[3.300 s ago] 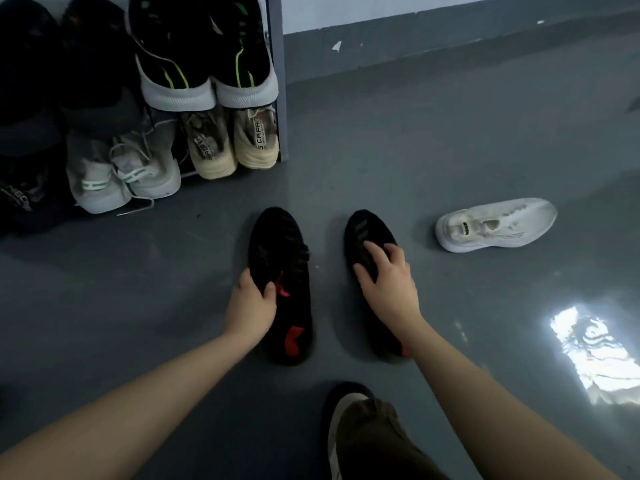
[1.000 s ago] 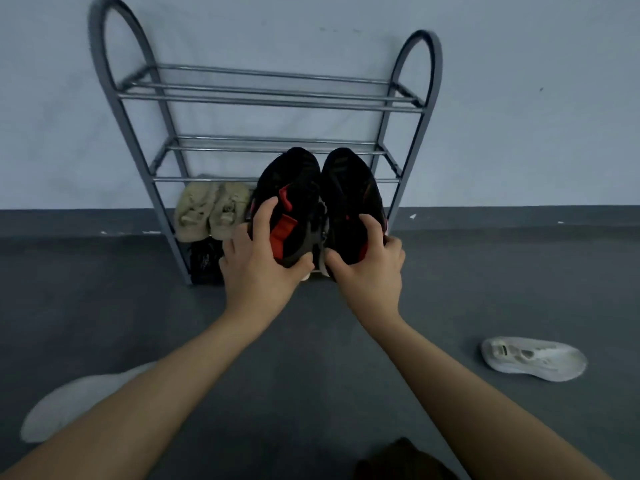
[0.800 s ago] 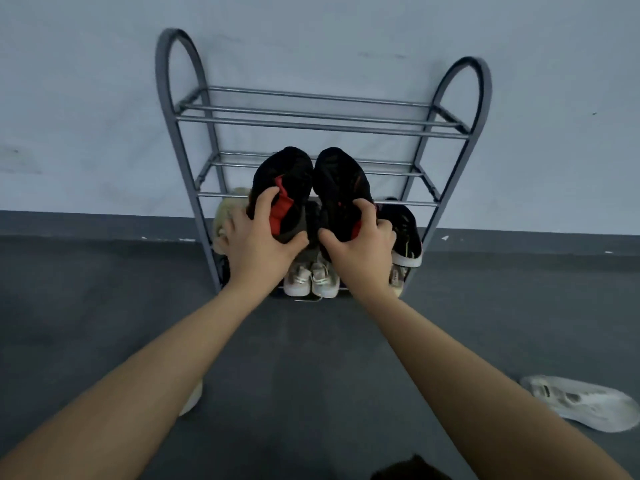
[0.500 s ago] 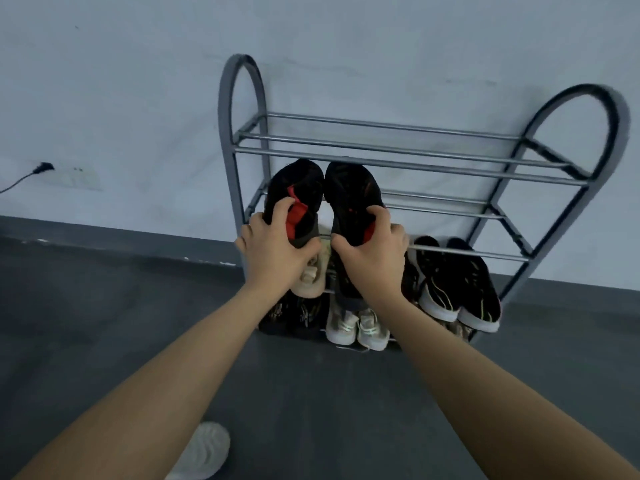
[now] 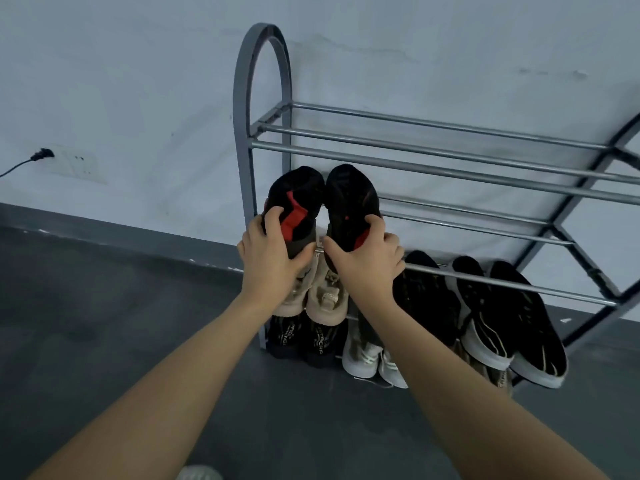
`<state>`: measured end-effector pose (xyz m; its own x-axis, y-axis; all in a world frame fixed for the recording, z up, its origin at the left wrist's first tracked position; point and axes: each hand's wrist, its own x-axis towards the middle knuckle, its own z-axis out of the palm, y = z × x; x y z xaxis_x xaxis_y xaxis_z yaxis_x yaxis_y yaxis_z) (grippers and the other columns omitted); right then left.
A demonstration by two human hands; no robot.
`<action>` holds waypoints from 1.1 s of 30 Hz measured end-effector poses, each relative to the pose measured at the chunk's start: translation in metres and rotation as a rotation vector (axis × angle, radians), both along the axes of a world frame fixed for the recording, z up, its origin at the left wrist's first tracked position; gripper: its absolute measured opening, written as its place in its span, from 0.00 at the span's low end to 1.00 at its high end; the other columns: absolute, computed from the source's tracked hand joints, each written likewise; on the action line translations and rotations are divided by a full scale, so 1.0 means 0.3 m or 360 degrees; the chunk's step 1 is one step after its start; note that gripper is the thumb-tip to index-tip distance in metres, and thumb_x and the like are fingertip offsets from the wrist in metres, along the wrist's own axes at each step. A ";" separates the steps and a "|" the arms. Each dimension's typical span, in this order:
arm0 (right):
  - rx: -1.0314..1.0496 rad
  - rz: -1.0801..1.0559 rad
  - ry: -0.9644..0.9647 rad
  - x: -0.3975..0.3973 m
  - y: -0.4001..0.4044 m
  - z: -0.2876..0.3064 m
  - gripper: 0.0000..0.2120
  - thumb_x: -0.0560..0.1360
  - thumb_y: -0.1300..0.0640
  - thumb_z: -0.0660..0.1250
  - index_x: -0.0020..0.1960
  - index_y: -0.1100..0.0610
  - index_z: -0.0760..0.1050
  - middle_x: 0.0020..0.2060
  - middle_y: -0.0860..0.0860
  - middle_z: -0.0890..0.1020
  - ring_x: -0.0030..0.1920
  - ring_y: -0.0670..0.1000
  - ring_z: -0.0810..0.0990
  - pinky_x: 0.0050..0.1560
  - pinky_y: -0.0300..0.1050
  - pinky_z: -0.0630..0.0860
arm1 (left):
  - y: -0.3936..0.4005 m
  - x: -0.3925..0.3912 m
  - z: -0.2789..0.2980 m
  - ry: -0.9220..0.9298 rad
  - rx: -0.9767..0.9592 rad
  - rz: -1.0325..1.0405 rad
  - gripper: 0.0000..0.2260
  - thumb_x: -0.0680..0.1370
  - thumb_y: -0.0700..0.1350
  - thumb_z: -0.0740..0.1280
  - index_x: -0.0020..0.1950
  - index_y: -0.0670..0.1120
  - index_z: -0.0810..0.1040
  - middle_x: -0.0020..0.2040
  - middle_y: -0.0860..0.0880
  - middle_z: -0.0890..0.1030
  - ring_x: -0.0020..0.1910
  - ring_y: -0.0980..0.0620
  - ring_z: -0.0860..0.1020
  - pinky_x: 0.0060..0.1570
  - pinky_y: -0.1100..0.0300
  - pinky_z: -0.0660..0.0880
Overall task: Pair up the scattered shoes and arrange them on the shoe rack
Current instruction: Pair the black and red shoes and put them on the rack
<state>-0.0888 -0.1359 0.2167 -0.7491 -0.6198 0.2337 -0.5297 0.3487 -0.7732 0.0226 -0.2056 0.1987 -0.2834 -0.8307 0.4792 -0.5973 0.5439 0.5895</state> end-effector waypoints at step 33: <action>-0.0119 0.0307 0.0702 0.261 0.182 -0.212 0.26 0.74 0.53 0.64 0.70 0.56 0.63 0.72 0.61 0.58 0.70 0.62 0.59 0.67 0.58 0.57 | 0.200 0.413 -0.193 -0.0399 0.0113 0.0014 0.19 0.77 0.52 0.61 0.66 0.47 0.71 0.65 0.44 0.70 0.63 0.42 0.67 0.61 0.48 0.61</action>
